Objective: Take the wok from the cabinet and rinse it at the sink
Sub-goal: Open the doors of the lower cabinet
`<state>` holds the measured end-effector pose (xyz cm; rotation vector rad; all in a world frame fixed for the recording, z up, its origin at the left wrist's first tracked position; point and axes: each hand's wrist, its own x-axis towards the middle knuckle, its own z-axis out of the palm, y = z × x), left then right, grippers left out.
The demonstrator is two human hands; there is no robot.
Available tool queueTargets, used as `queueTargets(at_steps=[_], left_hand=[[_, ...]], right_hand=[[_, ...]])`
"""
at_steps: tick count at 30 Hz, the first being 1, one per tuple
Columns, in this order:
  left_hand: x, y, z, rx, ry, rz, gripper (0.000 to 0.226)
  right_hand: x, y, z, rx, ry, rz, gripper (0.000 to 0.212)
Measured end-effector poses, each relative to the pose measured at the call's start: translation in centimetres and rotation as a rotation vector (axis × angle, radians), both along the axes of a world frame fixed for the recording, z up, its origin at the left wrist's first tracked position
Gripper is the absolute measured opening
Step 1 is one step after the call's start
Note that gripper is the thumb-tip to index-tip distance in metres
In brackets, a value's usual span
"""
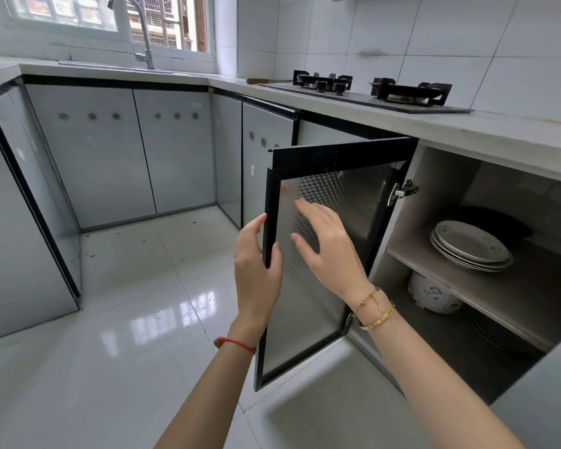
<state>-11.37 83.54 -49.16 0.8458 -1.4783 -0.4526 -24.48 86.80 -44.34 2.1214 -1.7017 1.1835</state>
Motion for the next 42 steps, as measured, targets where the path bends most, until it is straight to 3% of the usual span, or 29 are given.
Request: queueTargets(at_steps=[3,11,28,42], left_hand=[[-0.5,1.4,0.6,-0.076,-0.009,0.008,0.046],[-5.9,3.3,0.8,-0.062,-0.09,-0.247,0.041],[-29.3,12.1,3.6,0.06,-0.346,-0.95,0.052],[-38.5,16.1,5.6,0.195,-0.407,-1.162,0.07]], right_hand=[[-1.8,1.8,0.0,-0.028,0.008,-0.019,0.053],[-8.4,8.0,0.5,-0.039,0.036,-0.223,0.05],[-24.8,24.0,3.7,-0.087,0.139,-0.922,0.049],[-29.2,25.1,4.8,-0.015,0.182,-1.038,0.059]])
